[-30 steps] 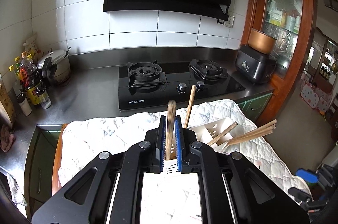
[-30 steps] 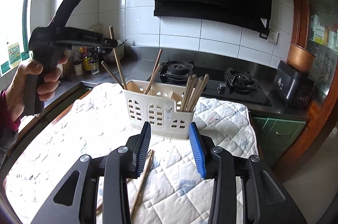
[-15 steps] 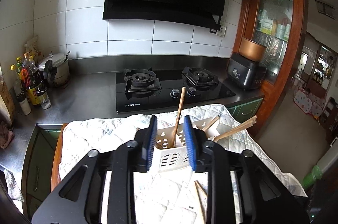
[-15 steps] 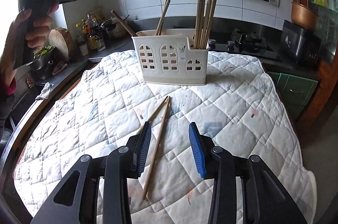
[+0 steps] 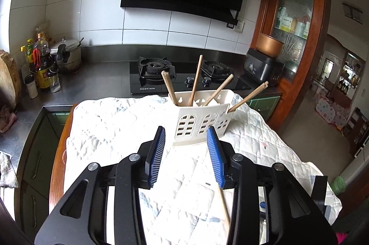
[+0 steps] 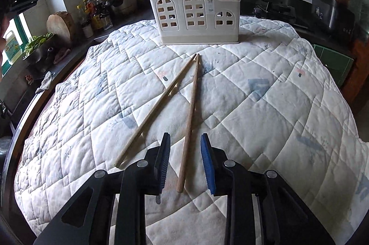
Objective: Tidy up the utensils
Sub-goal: 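Grasp a bamboo chopstick with the right tool while the left tool grasps another, then lift both held chopsticks up over the white holder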
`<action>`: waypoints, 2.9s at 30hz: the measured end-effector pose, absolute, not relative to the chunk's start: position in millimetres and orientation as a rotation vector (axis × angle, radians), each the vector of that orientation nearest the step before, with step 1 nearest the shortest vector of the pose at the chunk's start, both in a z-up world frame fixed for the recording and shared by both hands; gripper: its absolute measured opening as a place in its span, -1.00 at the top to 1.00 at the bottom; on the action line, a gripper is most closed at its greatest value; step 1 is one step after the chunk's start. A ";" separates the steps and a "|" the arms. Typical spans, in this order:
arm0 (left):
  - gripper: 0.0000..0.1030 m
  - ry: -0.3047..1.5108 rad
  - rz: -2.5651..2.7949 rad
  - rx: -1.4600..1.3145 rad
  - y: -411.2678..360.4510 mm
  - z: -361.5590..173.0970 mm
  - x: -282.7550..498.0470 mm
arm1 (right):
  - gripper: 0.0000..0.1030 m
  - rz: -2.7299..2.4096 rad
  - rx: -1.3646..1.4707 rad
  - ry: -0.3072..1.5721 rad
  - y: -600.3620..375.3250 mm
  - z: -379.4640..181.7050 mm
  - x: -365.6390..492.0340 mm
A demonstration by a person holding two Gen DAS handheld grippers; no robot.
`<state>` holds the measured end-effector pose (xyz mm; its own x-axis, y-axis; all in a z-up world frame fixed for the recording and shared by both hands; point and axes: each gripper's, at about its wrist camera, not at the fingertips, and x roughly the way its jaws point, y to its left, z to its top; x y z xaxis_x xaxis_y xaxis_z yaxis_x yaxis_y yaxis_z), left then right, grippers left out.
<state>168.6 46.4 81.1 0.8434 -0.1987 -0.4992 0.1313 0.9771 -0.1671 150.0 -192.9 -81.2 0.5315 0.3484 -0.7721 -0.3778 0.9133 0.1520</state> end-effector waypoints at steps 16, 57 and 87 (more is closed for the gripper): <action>0.19 0.650 -0.067 -0.173 61.4 8.6 120.2 | 0.70 0.379 -0.084 0.953 -178.4 -101.5 162.2; 0.65 0.955 -0.222 -0.128 -70.1 -107.7 163.1 | 0.87 0.392 0.024 0.585 -240.1 34.6 128.9; 0.89 0.811 -0.170 -0.143 -36.4 -55.0 157.8 | 0.87 0.395 -0.024 0.572 -232.9 48.4 129.6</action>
